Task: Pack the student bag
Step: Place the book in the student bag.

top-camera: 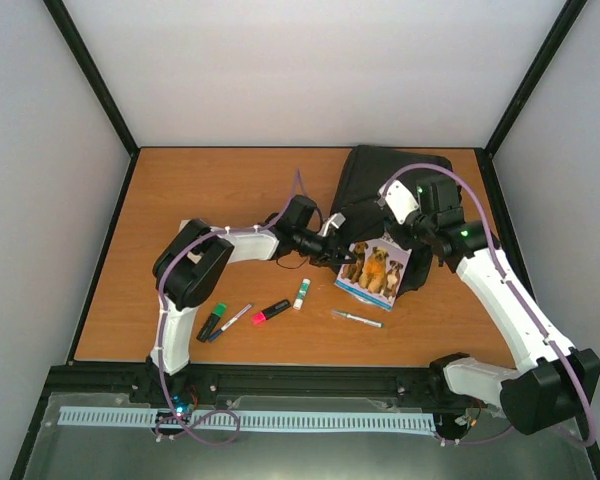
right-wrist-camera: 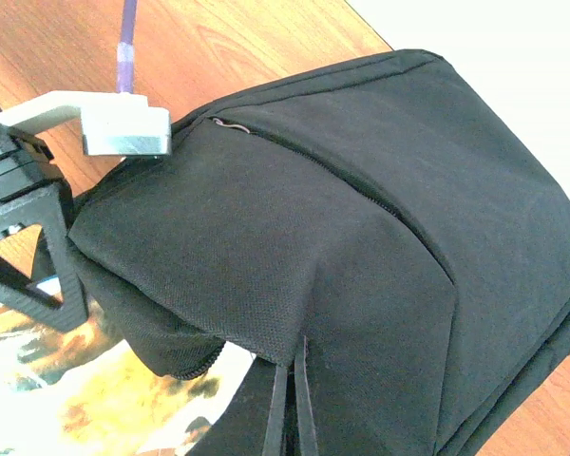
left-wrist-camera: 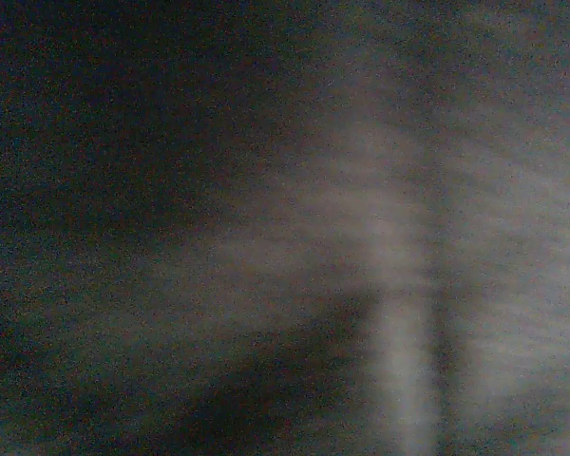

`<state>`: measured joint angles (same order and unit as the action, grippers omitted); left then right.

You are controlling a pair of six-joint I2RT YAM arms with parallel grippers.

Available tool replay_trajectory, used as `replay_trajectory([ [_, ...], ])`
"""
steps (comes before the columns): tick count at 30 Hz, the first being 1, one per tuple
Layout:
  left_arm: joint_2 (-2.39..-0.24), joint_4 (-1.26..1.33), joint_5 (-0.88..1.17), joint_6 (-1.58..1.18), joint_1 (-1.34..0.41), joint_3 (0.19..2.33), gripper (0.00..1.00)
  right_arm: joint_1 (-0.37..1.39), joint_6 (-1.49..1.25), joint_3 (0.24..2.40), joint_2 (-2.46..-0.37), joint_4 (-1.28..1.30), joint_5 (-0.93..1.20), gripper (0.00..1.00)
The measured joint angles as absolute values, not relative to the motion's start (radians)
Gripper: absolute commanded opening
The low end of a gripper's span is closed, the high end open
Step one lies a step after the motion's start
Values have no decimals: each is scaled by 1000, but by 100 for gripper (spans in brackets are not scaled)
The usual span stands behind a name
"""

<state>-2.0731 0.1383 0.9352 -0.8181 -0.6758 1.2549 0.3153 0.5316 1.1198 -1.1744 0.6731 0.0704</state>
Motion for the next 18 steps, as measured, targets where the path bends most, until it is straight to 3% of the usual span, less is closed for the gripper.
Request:
replay_trajectory([
  [5, -2101, 42, 873, -789, -667, 1279, 16, 307, 526, 1050, -1147, 618, 99, 3],
  [13, -2094, -86, 771, -729, -668, 1298, 54, 290, 503, 980, -1146, 541, 152, 3],
  [18, -2013, -199, 694, -707, -664, 1299, 67, 279, 490, 959, -1129, 502, 159, 3],
])
